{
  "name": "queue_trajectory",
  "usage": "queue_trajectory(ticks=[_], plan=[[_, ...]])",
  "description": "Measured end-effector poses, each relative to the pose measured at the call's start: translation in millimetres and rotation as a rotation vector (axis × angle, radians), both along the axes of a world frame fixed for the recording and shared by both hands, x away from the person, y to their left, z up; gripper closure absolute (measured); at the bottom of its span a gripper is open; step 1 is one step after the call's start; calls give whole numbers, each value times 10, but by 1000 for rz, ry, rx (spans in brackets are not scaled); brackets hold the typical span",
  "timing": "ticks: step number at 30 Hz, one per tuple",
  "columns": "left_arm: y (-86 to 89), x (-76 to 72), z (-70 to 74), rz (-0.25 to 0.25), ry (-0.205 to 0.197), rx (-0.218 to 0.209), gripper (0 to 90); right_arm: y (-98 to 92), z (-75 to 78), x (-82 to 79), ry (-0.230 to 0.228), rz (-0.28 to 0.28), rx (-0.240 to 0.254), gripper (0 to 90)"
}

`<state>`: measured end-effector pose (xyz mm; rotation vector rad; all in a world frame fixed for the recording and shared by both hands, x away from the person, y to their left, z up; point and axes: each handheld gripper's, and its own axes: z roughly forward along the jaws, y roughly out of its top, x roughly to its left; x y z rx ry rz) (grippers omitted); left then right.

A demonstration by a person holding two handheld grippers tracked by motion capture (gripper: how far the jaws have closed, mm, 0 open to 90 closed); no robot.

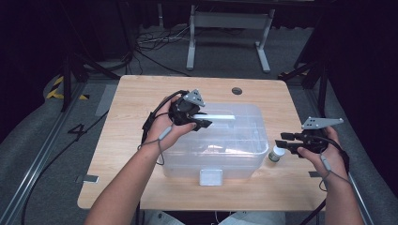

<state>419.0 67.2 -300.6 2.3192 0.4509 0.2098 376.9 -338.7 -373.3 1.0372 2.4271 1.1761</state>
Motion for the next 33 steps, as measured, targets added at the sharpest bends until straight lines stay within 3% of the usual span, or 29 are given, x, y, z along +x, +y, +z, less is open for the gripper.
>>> queue_trajectory(ticks=[3, 8, 17, 24, 28, 33], plan=[[-16, 1, 38, 3, -7, 30, 708, -2, 3, -12, -5, 2, 0, 589], [-17, 15, 84, 14, -31, 31, 705, 1, 10, -40, -3, 3, 6, 592], [-29, 85, 162, 28, -33, 47, 699, -12, 44, -92, -14, 16, 15, 623], [-30, 145, 222, 37, -25, 53, 697, 11, 64, -133, 15, 59, 35, 757], [-8, 199, 243, 26, 17, 32, 696, 29, 69, -152, 25, 100, 44, 842], [-6, 243, 265, 32, 30, 21, 694, 71, 72, -173, 46, 161, 65, 889]])
